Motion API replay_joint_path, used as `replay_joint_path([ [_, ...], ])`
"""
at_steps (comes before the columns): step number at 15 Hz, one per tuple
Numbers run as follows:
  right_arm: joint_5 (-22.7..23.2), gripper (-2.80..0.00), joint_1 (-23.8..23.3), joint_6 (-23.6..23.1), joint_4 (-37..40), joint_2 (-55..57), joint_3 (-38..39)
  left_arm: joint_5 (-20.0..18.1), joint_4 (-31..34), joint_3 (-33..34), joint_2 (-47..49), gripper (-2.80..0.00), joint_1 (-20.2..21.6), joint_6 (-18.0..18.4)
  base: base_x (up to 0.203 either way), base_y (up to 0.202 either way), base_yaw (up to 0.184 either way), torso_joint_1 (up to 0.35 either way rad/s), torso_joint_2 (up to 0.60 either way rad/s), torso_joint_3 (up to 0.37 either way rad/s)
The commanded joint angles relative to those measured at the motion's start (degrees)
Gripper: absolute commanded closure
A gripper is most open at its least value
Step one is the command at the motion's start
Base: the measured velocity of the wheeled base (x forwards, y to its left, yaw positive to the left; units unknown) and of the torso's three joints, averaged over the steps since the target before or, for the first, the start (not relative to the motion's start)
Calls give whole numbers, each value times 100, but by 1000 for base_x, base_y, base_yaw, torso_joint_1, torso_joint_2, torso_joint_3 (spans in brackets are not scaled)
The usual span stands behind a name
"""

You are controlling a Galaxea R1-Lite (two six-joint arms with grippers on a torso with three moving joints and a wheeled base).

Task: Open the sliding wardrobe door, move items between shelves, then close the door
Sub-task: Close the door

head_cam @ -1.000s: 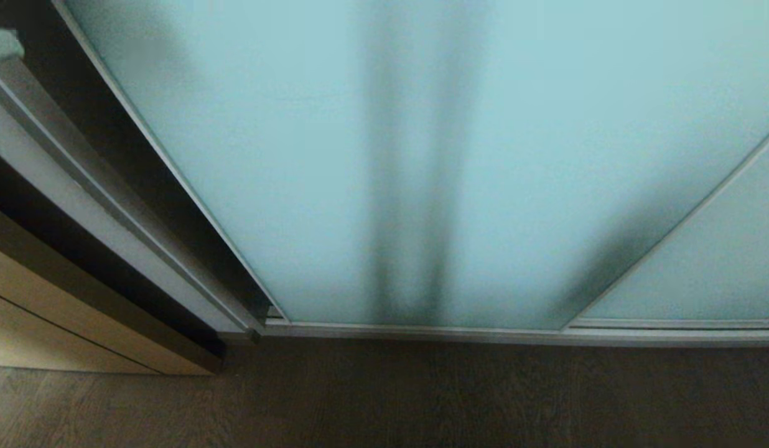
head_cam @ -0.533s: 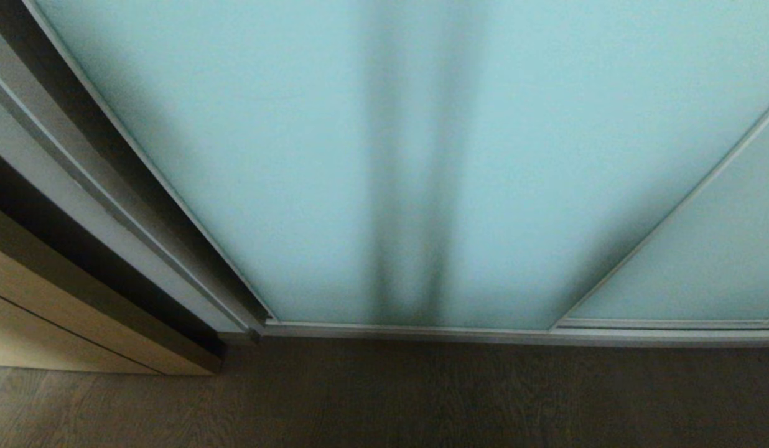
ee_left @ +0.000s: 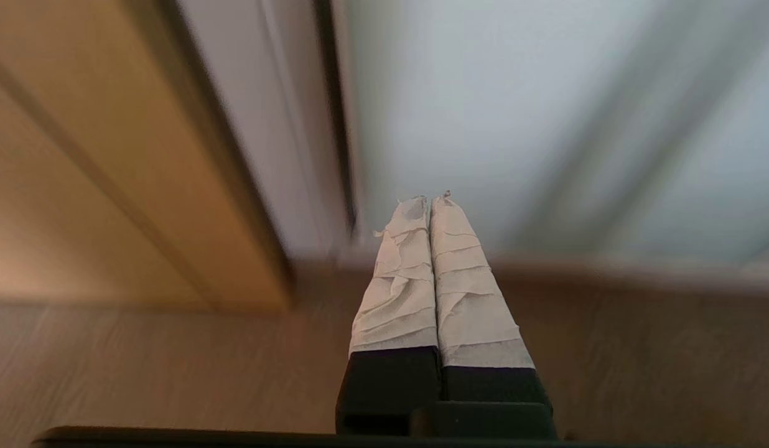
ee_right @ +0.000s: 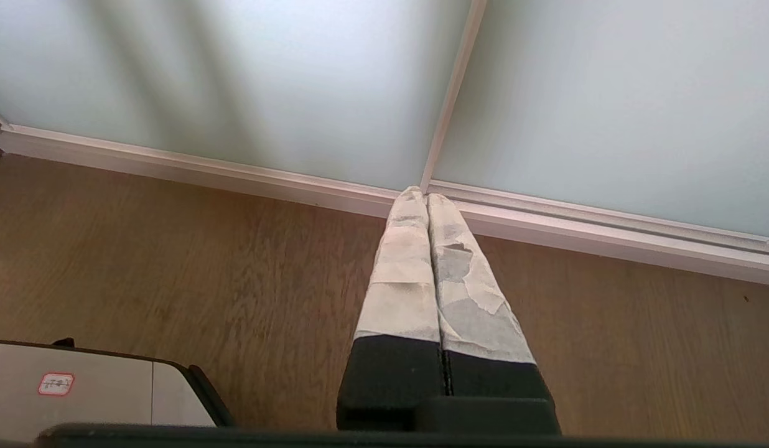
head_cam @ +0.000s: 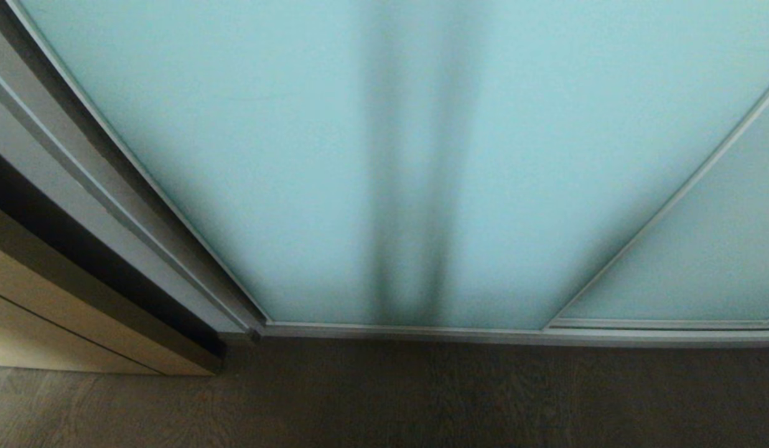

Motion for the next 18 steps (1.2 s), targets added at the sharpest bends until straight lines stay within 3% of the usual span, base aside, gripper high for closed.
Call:
replay_joint_path([
  [1,3,0,6,-4,1,-1,1,67,-55,640,-571,0,21,65,0,0,0,0,0,0],
  [4,3,0,-2,-2,1,-1,8,-146,-368,1402,-564,0,24,570,0,0,0,0,0,0],
  [6,3,0,-2,-10,1,-1,9,-196,-766,2024,-565,0,24,711,0,0,0,0,0,0],
  [8,3,0,2,-2,1,-1,4,-217,-909,2094,-565,0,24,693,0,0,0,0,0,0],
  [10,3,0,3,-4,1,-1,5,-217,-904,2089,-557,0,24,904,0,0,0,0,0,0],
  [11,3,0,-2,-2,1,-1,8,-218,-912,2098,-568,0,24,820,0,0,0,0,0,0],
  [13,3,0,2,-10,1,-1,5,-129,-923,2078,-565,0,24,134,0,0,0,0,0,0],
  [15,3,0,5,-11,1,-1,1,-105,-963,2098,-562,0,24,199,0,0,0,0,0,0],
  [18,3,0,-1,-5,1,-1,2,-235,-904,2082,-556,0,24,624,0,0,0,0,0,0],
])
